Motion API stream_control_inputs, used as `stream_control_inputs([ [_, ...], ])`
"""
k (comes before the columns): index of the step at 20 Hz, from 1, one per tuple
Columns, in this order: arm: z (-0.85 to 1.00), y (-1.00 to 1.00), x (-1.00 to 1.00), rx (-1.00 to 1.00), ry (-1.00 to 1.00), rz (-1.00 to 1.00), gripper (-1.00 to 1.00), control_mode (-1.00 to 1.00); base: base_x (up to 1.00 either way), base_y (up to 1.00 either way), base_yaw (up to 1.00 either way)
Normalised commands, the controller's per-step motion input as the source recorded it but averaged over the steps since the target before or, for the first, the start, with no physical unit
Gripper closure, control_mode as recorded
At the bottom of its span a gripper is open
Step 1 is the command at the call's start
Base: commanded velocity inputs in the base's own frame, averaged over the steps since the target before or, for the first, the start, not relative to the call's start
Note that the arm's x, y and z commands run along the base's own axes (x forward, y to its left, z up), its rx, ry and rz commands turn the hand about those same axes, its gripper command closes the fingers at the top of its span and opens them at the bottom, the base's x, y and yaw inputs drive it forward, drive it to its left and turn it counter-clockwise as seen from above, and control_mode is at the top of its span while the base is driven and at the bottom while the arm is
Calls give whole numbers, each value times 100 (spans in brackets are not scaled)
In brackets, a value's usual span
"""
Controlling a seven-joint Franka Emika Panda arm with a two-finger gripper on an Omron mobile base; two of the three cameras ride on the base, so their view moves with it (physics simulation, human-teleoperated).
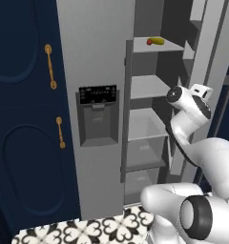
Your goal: Take the strawberry from the fridge and place it on top of the pancake, located on the dining counter.
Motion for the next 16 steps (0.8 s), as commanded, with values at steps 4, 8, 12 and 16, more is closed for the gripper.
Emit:
stream_control_inputs([
  [4,0,-88,-22,0,0,0,-100,-100,0,0,0],
  [8,0,-99,-5,0,0,0,-100,-100,0,0,0],
  [12,3,-75,-1,0,0,3,-100,-100,0,0,0],
  [16,17,-11,-19,0,0,10,-100,-100,0,0,0],
])
